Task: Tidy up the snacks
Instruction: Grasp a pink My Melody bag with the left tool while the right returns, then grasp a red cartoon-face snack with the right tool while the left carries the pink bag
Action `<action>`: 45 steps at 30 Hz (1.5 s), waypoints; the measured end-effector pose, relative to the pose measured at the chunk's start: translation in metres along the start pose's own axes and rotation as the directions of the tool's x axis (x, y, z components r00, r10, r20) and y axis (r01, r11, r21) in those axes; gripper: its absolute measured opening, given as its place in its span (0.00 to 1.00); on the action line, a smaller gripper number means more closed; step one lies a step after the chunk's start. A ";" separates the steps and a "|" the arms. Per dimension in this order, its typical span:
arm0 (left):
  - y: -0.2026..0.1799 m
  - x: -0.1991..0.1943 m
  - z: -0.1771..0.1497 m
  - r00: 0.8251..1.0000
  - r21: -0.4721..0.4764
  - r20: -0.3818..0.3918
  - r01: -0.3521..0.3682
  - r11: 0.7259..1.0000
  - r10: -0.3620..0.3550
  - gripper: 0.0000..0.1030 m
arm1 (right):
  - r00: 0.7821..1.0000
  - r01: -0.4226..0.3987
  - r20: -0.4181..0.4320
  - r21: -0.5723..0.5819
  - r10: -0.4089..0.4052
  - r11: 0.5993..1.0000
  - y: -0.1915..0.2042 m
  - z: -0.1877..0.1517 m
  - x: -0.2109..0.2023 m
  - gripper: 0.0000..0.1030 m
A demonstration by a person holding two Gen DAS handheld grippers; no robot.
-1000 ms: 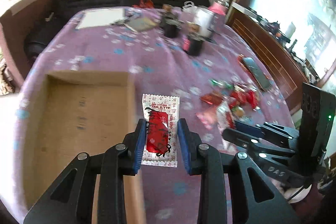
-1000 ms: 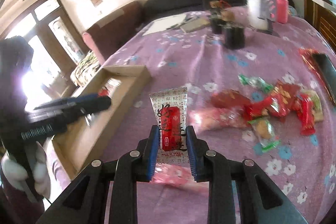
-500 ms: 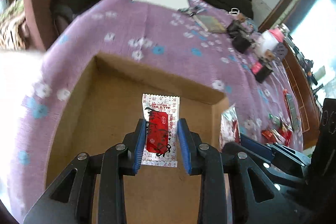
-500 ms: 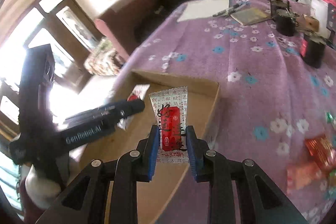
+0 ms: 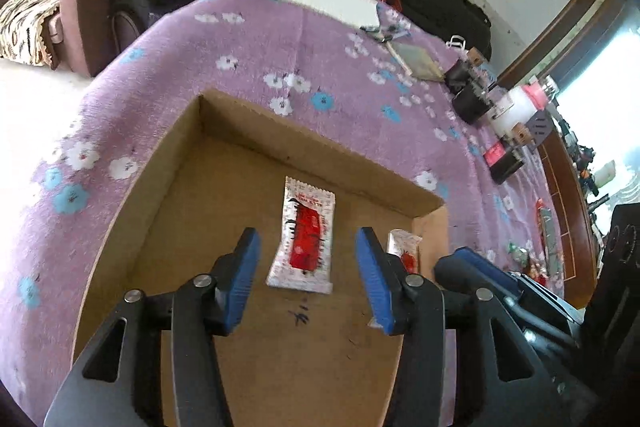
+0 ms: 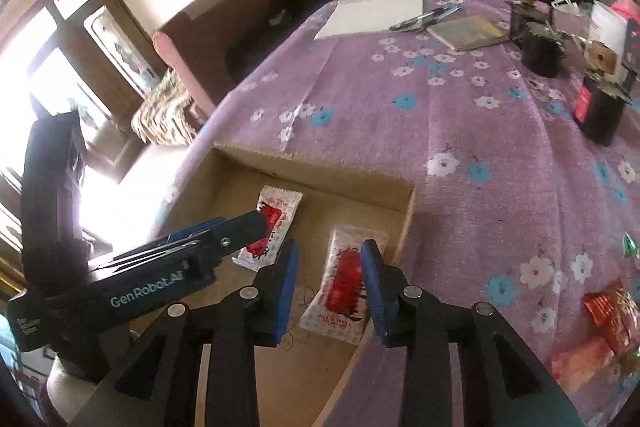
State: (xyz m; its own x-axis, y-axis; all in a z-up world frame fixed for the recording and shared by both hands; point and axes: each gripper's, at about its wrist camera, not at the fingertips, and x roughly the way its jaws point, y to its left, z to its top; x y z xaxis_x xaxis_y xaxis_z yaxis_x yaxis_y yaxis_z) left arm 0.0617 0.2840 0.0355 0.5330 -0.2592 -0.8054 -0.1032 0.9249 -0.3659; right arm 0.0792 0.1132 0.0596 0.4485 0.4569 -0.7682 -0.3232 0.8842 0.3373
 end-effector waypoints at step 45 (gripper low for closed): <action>-0.236 0.029 -0.198 0.996 0.714 -0.091 0.073 0.697 -0.011 0.21 | 0.963 0.163 0.130 0.417 -0.236 0.894 -0.292 -0.159 -0.202 0.43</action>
State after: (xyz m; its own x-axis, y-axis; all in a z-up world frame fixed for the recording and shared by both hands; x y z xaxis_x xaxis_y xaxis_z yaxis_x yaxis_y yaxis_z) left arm -0.0652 0.0031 0.0062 0.4557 -0.2936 -0.8403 0.5662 0.8241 0.0192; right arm -0.0489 -0.2530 0.0297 0.6165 0.2440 -0.7486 0.1318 0.9054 0.4037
